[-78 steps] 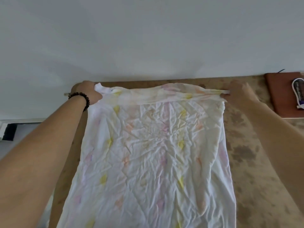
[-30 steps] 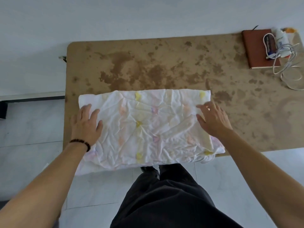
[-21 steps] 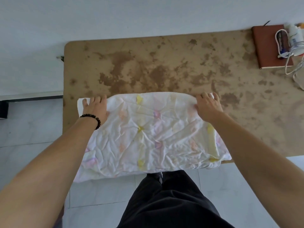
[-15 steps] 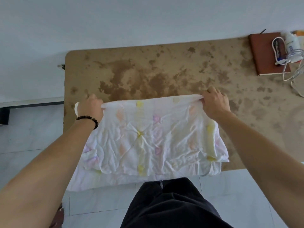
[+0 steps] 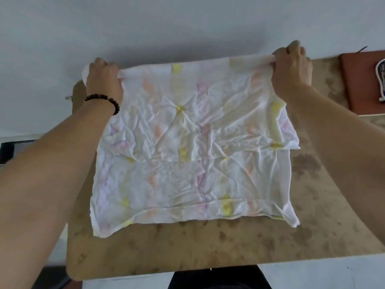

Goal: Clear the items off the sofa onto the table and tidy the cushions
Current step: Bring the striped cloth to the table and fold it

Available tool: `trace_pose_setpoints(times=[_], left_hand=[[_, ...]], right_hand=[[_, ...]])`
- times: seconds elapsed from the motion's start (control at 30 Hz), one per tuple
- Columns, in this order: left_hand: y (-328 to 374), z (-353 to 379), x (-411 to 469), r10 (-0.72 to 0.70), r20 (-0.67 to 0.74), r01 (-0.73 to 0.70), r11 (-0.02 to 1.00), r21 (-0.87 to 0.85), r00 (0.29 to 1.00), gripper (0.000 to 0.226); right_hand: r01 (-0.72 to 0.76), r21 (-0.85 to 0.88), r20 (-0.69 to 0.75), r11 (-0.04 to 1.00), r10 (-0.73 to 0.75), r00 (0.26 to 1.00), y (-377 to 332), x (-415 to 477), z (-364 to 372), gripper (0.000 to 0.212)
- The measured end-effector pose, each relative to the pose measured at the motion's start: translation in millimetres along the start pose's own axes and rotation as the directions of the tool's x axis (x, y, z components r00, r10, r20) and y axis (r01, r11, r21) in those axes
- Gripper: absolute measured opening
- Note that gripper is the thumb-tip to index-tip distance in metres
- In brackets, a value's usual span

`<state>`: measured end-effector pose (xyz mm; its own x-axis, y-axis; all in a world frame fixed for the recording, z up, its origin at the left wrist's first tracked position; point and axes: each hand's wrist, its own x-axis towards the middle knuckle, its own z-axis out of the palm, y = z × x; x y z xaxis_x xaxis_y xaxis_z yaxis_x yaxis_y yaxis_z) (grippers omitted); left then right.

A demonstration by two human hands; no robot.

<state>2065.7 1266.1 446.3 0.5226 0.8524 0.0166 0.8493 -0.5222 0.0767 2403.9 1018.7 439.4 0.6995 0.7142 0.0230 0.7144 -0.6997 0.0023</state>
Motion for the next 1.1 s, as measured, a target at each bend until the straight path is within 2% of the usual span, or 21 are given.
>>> trace_pose_setpoints(times=[0.07, 0.17, 0.2, 0.3, 0.4, 0.5, 0.57, 0.73, 0.83, 0.9, 1.0, 1.1], left_hand=[[6.1, 6.8, 11.0, -0.024, -0.015, 0.023, 0.999, -0.034, 1.0, 0.03], [11.6, 25.2, -1.9, -0.04, 0.048, 0.042, 0.998, -0.05, 0.998, 0.068], [13.2, 34.5, -15.2, -0.05, 0.049, 0.053, 0.997, -0.063, 0.998, 0.075], [22.9, 62.1, -80.6, -0.112, 0.023, 0.114, 0.986, -0.121, 0.993, 0.074], [28.1, 84.4, -168.7, -0.176, 0.179, 0.204, 0.968, -0.147, 0.968, 0.076], [20.9, 96.8, -251.1, -0.132, 0.345, 0.157, 0.987, -0.046, 0.929, 0.071], [13.1, 97.4, -272.4, -0.097, 0.369, 0.108, 0.994, -0.009, 0.924, 0.065], [-7.3, 84.8, -227.5, -0.024, 0.222, 0.03, 0.999, -0.022, 0.975, 0.062], [-12.6, 75.5, -182.6, 0.127, 0.194, -0.13, 0.992, 0.001, 0.973, 0.063], [-13.4, 74.8, -160.0, 0.231, 0.184, -0.251, 0.964, 0.092, 0.955, 0.06], [-11.0, 73.8, -136.6, 0.31, 0.178, -0.342, 0.919, 0.194, 0.934, 0.042], [-7.6, 70.0, -125.0, 0.263, 0.229, -0.32, 0.909, 0.266, 0.937, 0.028]], right_hand=[[-0.009, 0.048, 0.008, 0.999, 0.009, 1.0, -2.4, 15.8, 10.0, 0.037], [-0.03, 0.146, 0.079, 0.989, 0.018, 0.997, -13.3, 6.7, 33.3, 0.064], [-0.043, 0.186, 0.082, 0.982, 0.028, 0.996, -16.7, -5.4, 42.3, 0.069], [-0.048, 0.307, 0.058, 0.95, 0.032, 0.998, -21.9, -66.4, 70.9, 0.072], [-0.094, 0.383, 0.129, 0.919, 0.048, 0.99, -15.1, -145.6, 93.7, 0.075], [-0.084, 0.309, 0.212, 0.947, 0.017, 0.977, -0.5, -217.0, 101.9, 0.078], [-0.025, 0.267, 0.224, 0.963, -0.037, 0.974, 9.3, -244.1, 102.3, 0.076], [0.048, 0.229, 0.106, 0.972, -0.074, 0.992, 26.2, -220.1, 89.0, 0.076], [0.159, 0.143, 0.135, 0.977, -0.179, 0.975, 29.7, -186.3, 82.1, 0.083], [0.265, 0.071, 0.151, 0.962, -0.273, 0.95, 29.4, -167.1, 82.2, 0.085], [0.398, 0.021, 0.098, 0.917, -0.398, 0.912, 26.3, -144.8, 81.0, 0.068], [0.272, 0.048, 0.115, 0.961, -0.276, 0.954, 26.2, -125.9, 67.9, 0.046]])
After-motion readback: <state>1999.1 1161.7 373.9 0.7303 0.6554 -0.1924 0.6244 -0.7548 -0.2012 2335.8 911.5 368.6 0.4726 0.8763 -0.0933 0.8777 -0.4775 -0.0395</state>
